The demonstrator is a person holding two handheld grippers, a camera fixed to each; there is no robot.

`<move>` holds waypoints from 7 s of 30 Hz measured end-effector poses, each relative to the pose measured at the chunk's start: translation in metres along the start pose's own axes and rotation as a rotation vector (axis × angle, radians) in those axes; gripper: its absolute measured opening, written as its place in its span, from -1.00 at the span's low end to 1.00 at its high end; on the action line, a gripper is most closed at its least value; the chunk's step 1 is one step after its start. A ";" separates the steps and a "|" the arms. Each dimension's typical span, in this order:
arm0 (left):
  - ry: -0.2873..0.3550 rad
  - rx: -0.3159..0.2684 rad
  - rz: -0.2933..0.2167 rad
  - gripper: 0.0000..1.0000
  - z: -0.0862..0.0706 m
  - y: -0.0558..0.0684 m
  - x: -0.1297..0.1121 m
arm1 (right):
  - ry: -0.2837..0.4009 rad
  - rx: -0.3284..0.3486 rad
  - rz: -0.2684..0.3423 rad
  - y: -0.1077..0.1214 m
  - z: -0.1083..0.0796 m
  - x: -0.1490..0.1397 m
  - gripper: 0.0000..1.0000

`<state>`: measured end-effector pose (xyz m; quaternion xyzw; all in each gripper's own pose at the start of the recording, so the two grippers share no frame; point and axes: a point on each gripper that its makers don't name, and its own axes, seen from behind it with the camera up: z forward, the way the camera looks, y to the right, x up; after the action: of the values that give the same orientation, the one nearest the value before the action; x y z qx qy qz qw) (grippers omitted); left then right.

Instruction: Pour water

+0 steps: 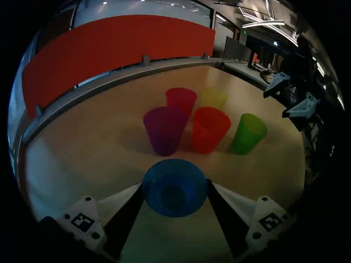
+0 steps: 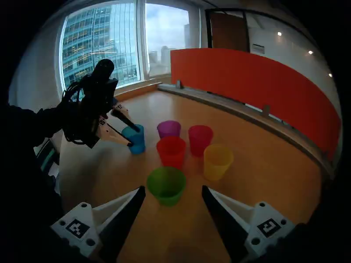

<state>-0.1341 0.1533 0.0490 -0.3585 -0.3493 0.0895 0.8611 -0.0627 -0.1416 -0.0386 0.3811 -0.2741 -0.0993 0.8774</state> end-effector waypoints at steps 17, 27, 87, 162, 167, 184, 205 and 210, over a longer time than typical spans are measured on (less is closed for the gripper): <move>-0.003 0.015 0.006 0.79 -0.002 -0.003 0.001 | -0.012 0.007 -0.004 -0.002 0.007 -0.003 1.00; 0.017 0.027 0.007 0.79 -0.010 -0.007 0.008 | -0.032 0.009 -0.020 -0.007 0.016 -0.011 1.00; 0.123 0.024 0.007 0.79 -0.054 0.007 0.027 | -0.034 -0.038 -0.073 -0.010 0.078 -0.019 0.82; 0.703 0.144 0.002 0.79 -0.145 0.007 0.164 | 0.447 -0.140 -0.099 0.011 -0.007 0.146 0.82; 0.696 0.145 0.004 0.79 -0.143 0.006 0.162 | 0.455 -0.135 -0.102 0.009 -0.006 0.149 0.82; 0.701 0.142 0.023 0.78 -0.148 0.009 0.168 | 0.474 -0.117 -0.099 0.005 -0.003 0.152 0.82; 0.694 0.203 0.195 0.79 -0.173 0.023 0.189 | 0.479 -0.022 -0.103 -0.032 0.013 0.152 0.81; 0.693 0.222 0.254 0.79 -0.181 0.030 0.197 | 0.480 0.003 -0.101 -0.041 0.019 0.150 0.81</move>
<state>0.1353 0.1546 0.0438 -0.3124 0.0216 0.1064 0.9437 0.0528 -0.2392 0.0029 0.4083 -0.0387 -0.0492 0.9107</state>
